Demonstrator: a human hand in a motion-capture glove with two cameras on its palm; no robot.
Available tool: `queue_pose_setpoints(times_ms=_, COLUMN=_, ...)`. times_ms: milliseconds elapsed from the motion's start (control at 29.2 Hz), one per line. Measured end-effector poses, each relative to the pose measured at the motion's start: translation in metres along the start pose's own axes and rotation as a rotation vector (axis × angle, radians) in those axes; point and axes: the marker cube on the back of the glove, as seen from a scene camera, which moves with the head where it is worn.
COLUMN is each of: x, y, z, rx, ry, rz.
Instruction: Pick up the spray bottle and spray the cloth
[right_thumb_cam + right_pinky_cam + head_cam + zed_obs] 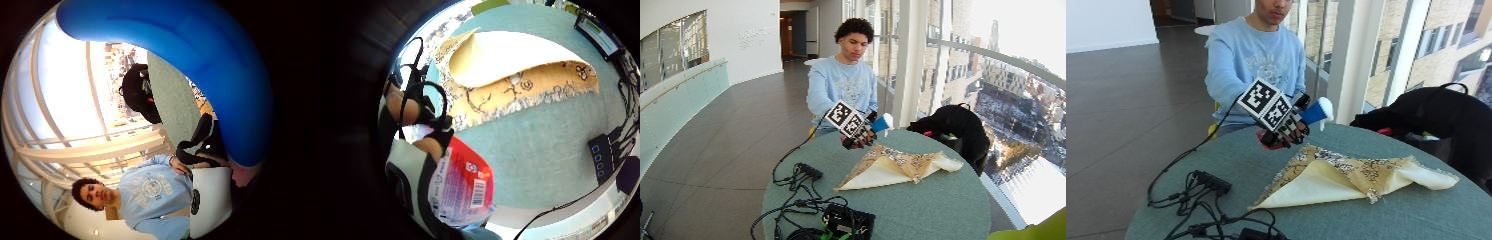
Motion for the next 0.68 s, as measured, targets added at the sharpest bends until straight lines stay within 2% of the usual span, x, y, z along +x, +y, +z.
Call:
queue_pose_setpoints(times_ms=376, x=-0.009, y=-0.002, z=0.002, rx=0.02, ry=0.001, rz=-0.019)
queue_pose_setpoints(times_ms=684, x=-0.048, y=-0.001, z=0.021, rx=0.098, ry=-0.031, rz=-0.136)
